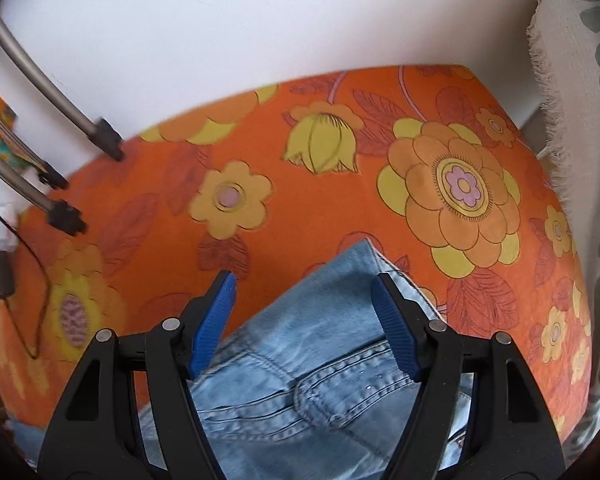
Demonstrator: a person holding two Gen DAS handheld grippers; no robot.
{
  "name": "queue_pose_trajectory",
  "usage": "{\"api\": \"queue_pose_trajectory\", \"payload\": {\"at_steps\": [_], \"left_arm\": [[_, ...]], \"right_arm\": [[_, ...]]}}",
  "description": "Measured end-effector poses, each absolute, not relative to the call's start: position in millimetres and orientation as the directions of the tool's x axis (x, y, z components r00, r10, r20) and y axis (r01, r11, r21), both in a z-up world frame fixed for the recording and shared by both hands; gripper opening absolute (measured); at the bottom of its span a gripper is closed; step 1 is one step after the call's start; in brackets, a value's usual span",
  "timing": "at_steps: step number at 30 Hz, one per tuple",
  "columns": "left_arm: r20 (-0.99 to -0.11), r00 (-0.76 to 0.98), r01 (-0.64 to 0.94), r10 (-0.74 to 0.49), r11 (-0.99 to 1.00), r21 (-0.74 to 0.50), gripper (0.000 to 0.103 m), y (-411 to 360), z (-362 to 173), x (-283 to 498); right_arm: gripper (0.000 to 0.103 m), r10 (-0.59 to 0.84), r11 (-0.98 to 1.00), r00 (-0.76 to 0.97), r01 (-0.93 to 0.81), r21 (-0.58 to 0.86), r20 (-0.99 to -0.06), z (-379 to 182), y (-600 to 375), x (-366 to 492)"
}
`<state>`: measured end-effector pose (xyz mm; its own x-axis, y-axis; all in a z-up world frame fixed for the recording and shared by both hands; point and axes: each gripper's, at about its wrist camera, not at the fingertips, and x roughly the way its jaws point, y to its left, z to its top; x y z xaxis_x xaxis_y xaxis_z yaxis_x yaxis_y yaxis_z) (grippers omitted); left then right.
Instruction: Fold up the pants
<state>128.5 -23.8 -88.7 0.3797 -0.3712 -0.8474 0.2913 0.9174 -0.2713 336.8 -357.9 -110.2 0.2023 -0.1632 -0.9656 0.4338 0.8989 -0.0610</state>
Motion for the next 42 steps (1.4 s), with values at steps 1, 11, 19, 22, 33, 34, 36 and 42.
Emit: {"api": "queue_pose_trajectory", "payload": {"at_steps": [1,11,19,22,33,34,36,42], "left_arm": [[-0.846,0.383,0.290,-0.373,0.917,-0.273,0.054,-22,-88,129],[-0.854,0.345,0.302,-0.390,0.907,-0.292,0.054,-23,-95,128],[-0.857,0.337,0.295,-0.389,0.908,-0.297,0.054,-17,-101,122],[-0.862,0.347,0.293,-0.370,0.916,-0.275,0.054,-16,-102,119],[-0.843,0.361,0.372,-0.398,0.891,-0.261,0.054,-23,-91,103],[-0.846,0.351,0.393,-0.401,0.883,-0.256,0.054,-29,-92,99],[-0.856,0.357,0.433,-0.375,0.878,-0.204,0.054,-41,-93,90],[-0.856,0.445,0.484,-0.263,0.875,-0.017,0.054,-65,-94,75]], "right_arm": [[0.073,-0.169,0.901,0.197,0.427,-0.070,-0.966,-113,-358,336],[0.010,-0.119,0.928,0.225,0.372,-0.028,-0.967,-110,-359,308],[0.006,-0.038,0.924,0.346,0.369,0.098,-0.938,-65,-370,269],[0.006,-0.002,0.913,0.384,0.378,0.155,-0.923,-47,-378,249],[0.005,0.021,0.910,0.518,0.345,0.231,-0.855,11,-394,165],[0.005,0.019,0.910,0.522,0.345,0.232,-0.852,12,-396,158],[0.005,0.020,0.908,0.532,0.344,0.237,-0.846,17,-398,143],[0.005,0.022,0.899,0.559,0.351,0.261,-0.829,25,-406,100]]}}
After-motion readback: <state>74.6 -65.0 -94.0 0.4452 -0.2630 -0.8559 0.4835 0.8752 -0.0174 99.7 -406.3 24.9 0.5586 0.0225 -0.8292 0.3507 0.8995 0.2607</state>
